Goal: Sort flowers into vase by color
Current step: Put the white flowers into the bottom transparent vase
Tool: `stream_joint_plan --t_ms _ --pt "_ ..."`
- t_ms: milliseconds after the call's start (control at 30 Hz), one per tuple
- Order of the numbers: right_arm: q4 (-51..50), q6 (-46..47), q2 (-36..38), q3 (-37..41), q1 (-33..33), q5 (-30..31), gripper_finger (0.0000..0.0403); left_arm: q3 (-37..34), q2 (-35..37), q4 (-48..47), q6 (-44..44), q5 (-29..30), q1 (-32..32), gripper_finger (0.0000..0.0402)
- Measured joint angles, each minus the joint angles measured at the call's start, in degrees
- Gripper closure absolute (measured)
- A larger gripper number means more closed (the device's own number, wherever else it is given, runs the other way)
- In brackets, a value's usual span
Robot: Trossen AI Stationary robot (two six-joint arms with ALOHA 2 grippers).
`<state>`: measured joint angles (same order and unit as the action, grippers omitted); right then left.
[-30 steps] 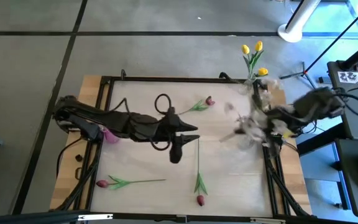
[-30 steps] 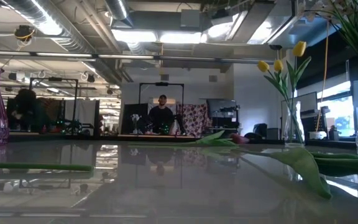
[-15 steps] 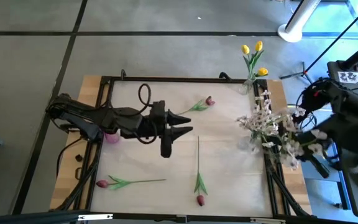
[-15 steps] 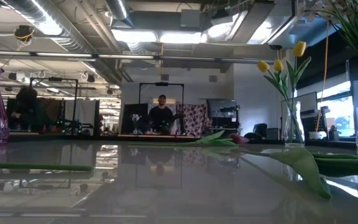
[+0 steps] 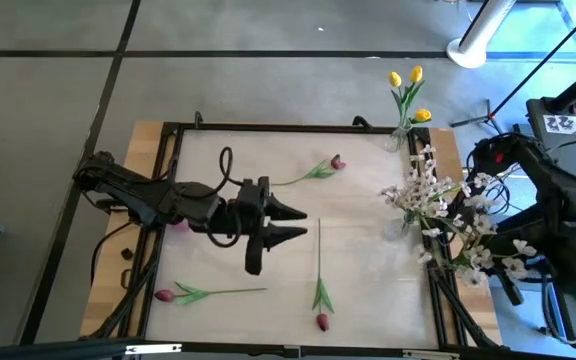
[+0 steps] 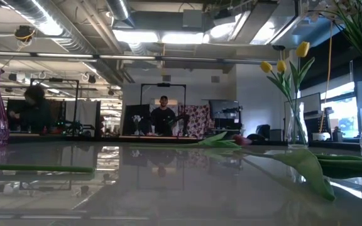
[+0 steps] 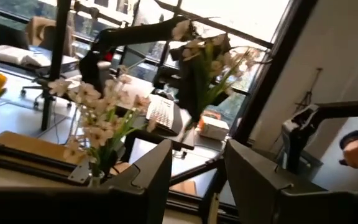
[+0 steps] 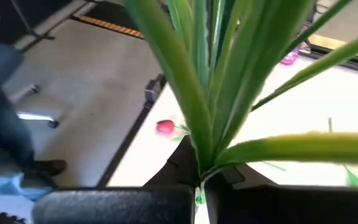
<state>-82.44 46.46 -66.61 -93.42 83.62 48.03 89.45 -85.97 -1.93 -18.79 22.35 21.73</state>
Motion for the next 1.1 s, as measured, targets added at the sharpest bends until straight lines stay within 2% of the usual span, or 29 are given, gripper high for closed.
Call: stream_joint_plan --t_ms 133,333,500,600,667,833,1100 --pt "1.56 0.02 -0.35 4.26 -3.50 0.93 0.0397 0.00 0.00 -0.96 0.05 0.04 0.80 0.0257" --pt "-0.71 -1.39 -0.24 9.92 -16.62 3.90 0.0398 0.00 -0.12 -4.48 0.08 0.06 2.04 0.0257" --pt "6.91 -10.77 -0.44 15.64 -28.13 1.82 0.0397 -0.02 -1.19 -4.57 1.12 0.24 2.87 0.0257" --pt "7.28 -12.71 -0.25 17.64 -32.90 0.50 0.0397 -0.02 -1.22 -4.61 1.09 0.64 3.14 0.0257" --pt "6.74 -13.88 0.40 18.77 -33.78 -0.97 0.0397 -0.02 -1.22 -4.51 1.21 0.67 3.21 0.0257" --pt "6.53 -15.18 2.92 19.42 -32.68 -9.70 0.0396 -0.02 -1.22 -4.52 1.46 0.67 3.21 0.0257" --pt "3.17 -12.44 9.36 19.22 -26.04 -10.55 0.0397 -0.02 -1.22 -4.64 1.47 0.91 3.18 0.0257"
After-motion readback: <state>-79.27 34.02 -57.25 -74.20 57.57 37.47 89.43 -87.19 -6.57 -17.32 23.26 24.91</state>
